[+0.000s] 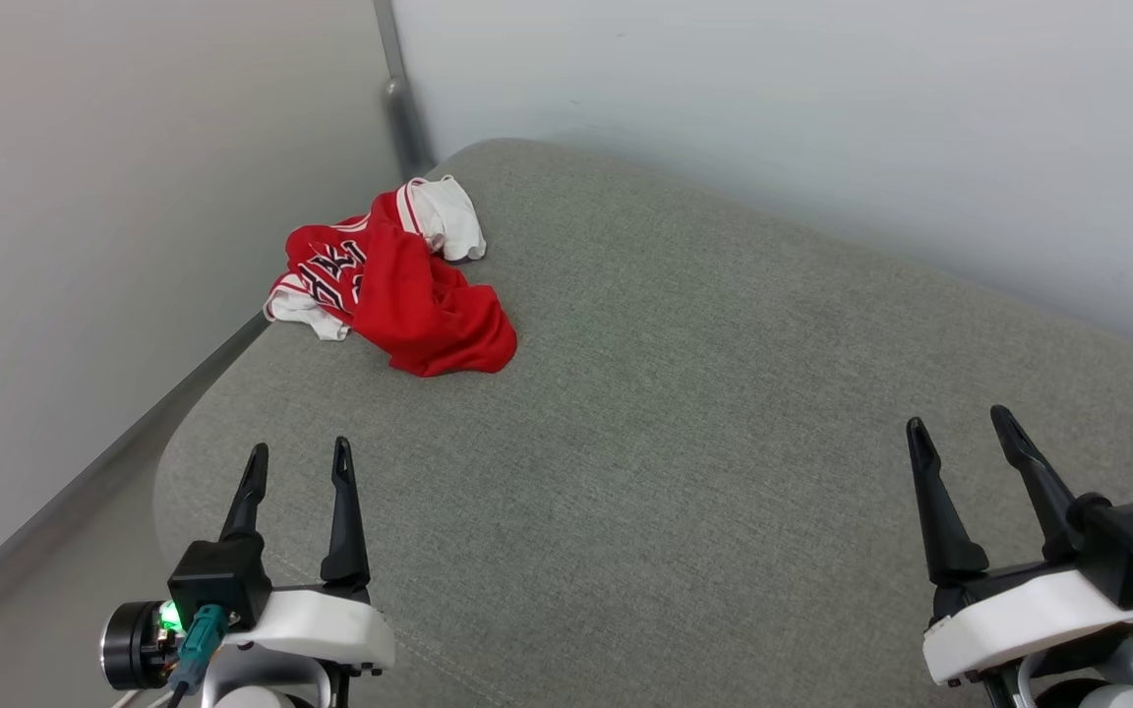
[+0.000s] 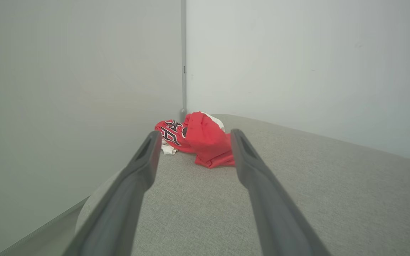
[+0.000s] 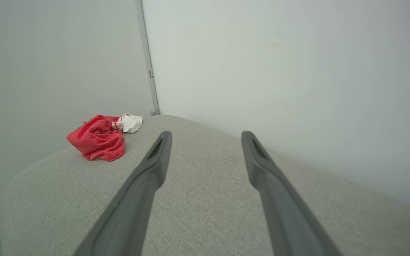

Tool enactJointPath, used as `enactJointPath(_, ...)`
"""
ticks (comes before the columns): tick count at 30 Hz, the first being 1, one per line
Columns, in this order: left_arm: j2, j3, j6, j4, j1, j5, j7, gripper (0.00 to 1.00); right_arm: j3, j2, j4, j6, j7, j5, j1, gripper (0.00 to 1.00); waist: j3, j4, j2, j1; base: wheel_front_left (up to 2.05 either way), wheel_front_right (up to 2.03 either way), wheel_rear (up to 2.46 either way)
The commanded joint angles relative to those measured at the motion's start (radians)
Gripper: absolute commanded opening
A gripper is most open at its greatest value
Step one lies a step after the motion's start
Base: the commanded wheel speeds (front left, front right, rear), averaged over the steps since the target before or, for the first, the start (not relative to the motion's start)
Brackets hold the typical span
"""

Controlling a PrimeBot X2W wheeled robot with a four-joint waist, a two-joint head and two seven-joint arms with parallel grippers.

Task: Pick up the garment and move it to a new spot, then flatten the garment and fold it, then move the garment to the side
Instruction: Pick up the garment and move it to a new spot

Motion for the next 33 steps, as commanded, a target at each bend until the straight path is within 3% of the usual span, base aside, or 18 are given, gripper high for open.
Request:
enactJointPath(1, -0.002, 0.007, 0.004, -0.011, 0.007, -0.002, -0.003, 1.00, 0.003, 0.000, -0.002, -0.001, 0.002, 0.002, -0.014, 1.00, 0.008, 0.005, 0.0000, 0.0000, 0.00, 0.00, 0.00)
enactJointPath(14, -0.003, 0.024, -0.008, 0.010, -0.050, -0.003, -0.003, 1.00, -0.006, 0.000, -0.018, -0.001, 0.012, -0.009, -0.009, 1.00, 0.031, 0.010, 0.0000, 0.0000, 0.00, 0.00, 0.00)
enactJointPath(22, 0.013, 0.073, -0.017, 0.081, -0.239, -0.047, 0.006, 1.00, 0.008, -0.023, -0.099, -0.001, 0.065, -0.046, -0.074, 1.00, 0.176, -0.069, 0.0000, 0.0000, 0.00, 0.00, 0.00)
enactJointPath(33, 0.185, 0.182, -0.059, 0.221, -0.598, -0.151, 0.216, 1.00, -0.008, -0.089, -0.209, -0.001, 0.096, -0.029, -0.219, 1.00, 0.468, -0.242, 0.0000, 0.0000, 0.00, 0.00, 0.00)
